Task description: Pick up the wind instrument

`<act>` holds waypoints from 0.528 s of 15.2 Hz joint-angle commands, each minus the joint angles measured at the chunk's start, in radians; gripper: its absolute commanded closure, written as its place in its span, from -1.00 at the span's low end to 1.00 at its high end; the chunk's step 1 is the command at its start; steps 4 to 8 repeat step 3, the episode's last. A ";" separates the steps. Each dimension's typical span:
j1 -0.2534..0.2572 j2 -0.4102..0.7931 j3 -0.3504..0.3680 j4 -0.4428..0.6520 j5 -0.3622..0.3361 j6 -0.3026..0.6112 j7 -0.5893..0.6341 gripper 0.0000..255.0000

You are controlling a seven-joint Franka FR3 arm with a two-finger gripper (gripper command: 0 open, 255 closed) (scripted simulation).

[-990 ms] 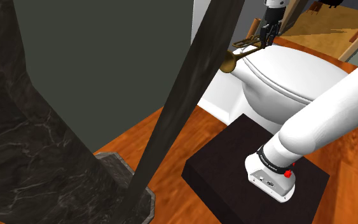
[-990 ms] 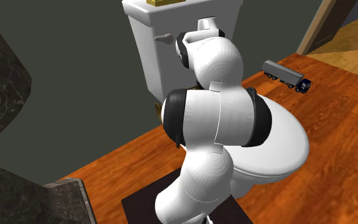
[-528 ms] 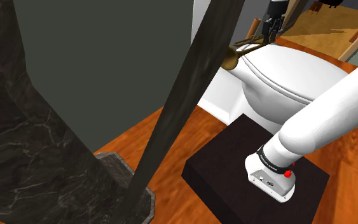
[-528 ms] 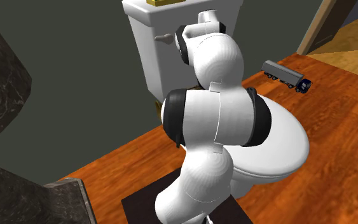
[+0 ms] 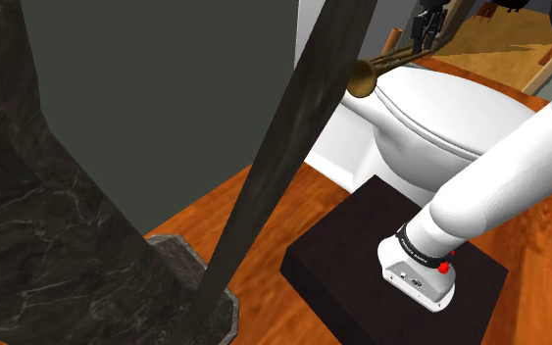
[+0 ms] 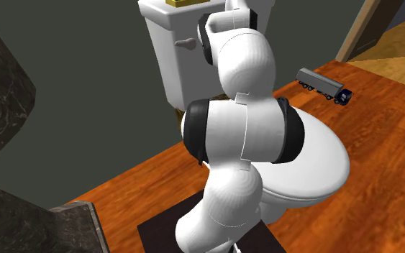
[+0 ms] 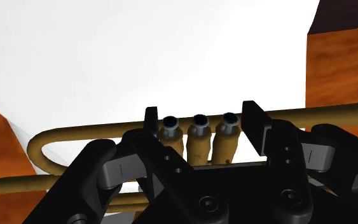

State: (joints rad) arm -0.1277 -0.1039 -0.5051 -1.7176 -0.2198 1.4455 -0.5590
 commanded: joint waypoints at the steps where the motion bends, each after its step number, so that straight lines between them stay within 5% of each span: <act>1: 0.000 0.008 -0.001 0.037 0.003 -0.029 -0.008 1.00; 8: 0.000 0.009 -0.001 0.040 0.003 -0.031 -0.009 1.00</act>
